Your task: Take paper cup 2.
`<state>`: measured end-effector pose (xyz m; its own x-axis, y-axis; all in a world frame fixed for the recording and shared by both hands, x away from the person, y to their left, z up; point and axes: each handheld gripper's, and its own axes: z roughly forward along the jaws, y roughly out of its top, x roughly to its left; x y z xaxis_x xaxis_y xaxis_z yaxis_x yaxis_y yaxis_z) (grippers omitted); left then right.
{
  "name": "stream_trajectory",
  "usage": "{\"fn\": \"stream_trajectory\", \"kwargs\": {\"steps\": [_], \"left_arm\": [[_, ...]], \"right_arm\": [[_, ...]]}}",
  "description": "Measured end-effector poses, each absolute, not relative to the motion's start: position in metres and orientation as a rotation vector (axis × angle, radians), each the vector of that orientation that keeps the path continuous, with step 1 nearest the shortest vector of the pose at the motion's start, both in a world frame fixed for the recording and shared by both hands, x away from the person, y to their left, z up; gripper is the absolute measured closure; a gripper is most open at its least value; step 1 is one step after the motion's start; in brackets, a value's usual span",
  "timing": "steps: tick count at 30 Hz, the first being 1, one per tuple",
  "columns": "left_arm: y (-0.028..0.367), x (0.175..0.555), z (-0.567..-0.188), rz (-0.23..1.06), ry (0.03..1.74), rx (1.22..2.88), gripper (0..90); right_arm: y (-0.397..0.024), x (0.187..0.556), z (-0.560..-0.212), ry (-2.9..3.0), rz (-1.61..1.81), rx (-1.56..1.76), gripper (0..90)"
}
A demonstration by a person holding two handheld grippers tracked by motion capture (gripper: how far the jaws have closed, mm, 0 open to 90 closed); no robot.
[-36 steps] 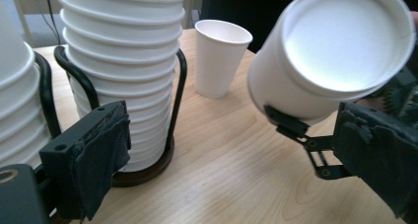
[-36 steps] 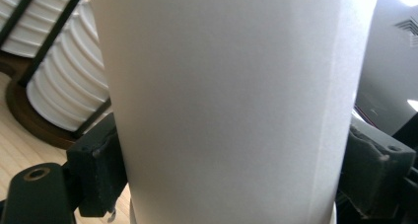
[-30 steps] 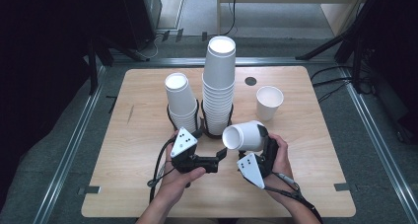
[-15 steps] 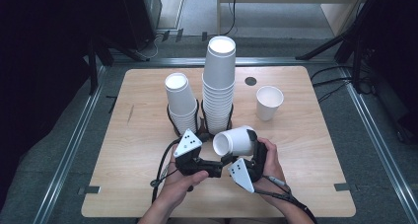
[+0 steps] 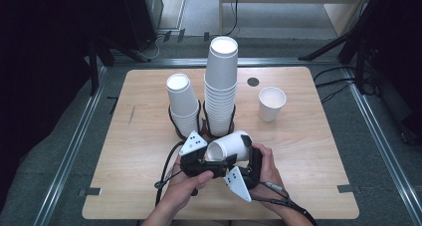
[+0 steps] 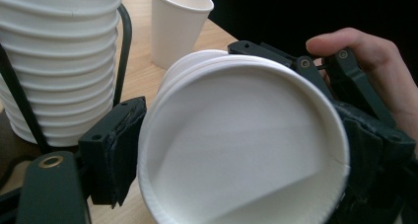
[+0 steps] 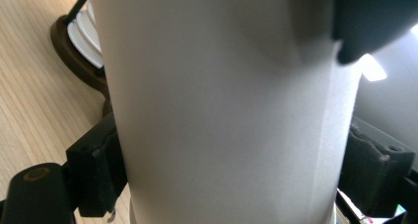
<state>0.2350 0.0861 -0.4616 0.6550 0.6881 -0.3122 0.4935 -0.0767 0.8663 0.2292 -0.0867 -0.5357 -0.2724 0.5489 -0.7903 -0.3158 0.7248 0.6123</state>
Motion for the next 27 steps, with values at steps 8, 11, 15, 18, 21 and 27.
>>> {"fn": "stream_trajectory", "kwargs": {"steps": [8,11,15,18,21,27], "left_arm": [[0.0876,0.2372,-0.4633,0.201,0.984,1.732,18.9],[0.0869,0.2372,-0.4640,0.208,0.988,1.743,19.5],[0.0886,0.2372,-0.4628,0.212,1.001,1.773,20.3],[0.0907,0.2384,-0.4624,0.196,1.010,1.760,20.4],[0.0915,0.2397,-0.4638,0.185,1.000,1.760,20.6],[0.0959,0.2410,-0.4669,0.172,0.997,1.749,20.9]], "right_arm": [[-0.0848,0.2276,-0.5367,1.652,0.844,0.174,12.4],[-0.0847,0.2284,-0.5384,1.655,0.835,0.170,12.2],[-0.0831,0.2293,-0.5412,1.659,0.820,0.154,11.8],[-0.0824,0.2296,-0.5411,1.662,0.840,0.163,11.7],[-0.0831,0.2299,-0.5410,1.665,0.829,0.161,11.4],[-0.0815,0.2308,-0.5429,1.671,0.834,0.164,10.7]]}}
